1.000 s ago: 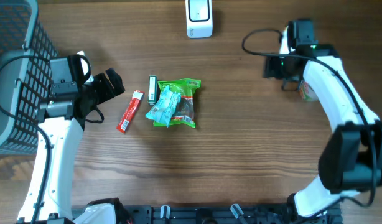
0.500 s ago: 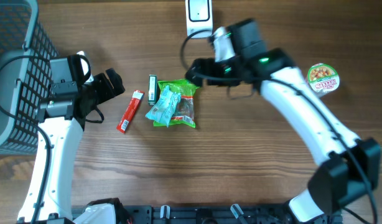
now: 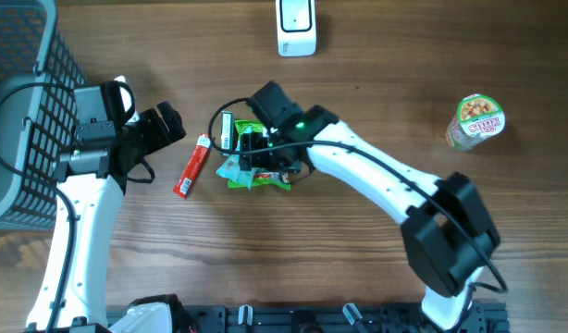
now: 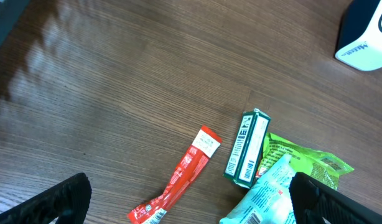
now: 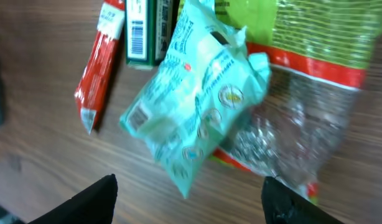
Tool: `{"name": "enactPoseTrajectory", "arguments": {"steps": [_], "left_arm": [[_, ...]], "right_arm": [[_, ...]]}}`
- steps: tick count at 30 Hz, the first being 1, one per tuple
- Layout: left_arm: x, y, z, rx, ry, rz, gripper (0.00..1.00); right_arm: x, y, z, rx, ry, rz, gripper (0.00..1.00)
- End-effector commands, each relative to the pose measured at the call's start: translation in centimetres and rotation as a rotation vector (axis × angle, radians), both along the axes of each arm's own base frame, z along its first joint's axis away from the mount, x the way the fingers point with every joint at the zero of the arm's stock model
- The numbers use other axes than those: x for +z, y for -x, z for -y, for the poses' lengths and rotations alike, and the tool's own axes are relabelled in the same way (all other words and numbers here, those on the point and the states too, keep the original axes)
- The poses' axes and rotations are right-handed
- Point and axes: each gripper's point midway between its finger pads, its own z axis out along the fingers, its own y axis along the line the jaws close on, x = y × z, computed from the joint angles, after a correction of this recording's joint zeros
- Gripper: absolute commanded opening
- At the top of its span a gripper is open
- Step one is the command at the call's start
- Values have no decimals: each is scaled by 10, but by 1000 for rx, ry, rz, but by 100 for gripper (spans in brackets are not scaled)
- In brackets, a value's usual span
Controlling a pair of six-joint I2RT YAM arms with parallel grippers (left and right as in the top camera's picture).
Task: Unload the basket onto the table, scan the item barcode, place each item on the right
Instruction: 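Reach the right gripper to the light-green snack bag, then grasp the light-green snack bag with the right gripper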
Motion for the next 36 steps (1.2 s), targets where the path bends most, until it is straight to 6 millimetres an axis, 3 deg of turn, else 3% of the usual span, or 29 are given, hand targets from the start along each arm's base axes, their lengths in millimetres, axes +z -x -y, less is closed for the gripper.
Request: {"name": "enactPoseTrajectory", "arguments": {"steps": [1, 9, 16, 19, 25, 28, 31, 32, 33, 36], "left_arm": [[6, -3, 2, -8, 3, 17, 100], [6, -3, 2, -8, 3, 17, 100], [6, -3, 2, -8, 3, 17, 100], [6, -3, 2, -8, 3, 17, 100], [6, -3, 2, -8, 3, 17, 100], [6, -3, 2, -8, 3, 17, 100], [6, -3, 2, -8, 3, 17, 100], [6, -3, 2, -8, 3, 17, 100], [6, -3, 2, -8, 3, 17, 100], [6, -3, 2, -8, 3, 17, 100]], "right_arm": [[-25, 3, -8, -38, 18, -44, 73], [-40, -2, -12, -86, 20, -56, 69], [-52, -14, -12, -144, 34, -30, 54], [-53, -18, -9, -155, 50, -11, 34], [-53, -19, -9, -154, 52, -4, 4], [-53, -19, -9, -134, 55, 6, 7], [-53, -19, -9, -132, 56, 6, 28], [-53, -19, -9, -132, 56, 6, 40], [-53, -19, -9, -135, 55, 5, 44], [-54, -20, -9, -170, 52, -6, 44]]}}
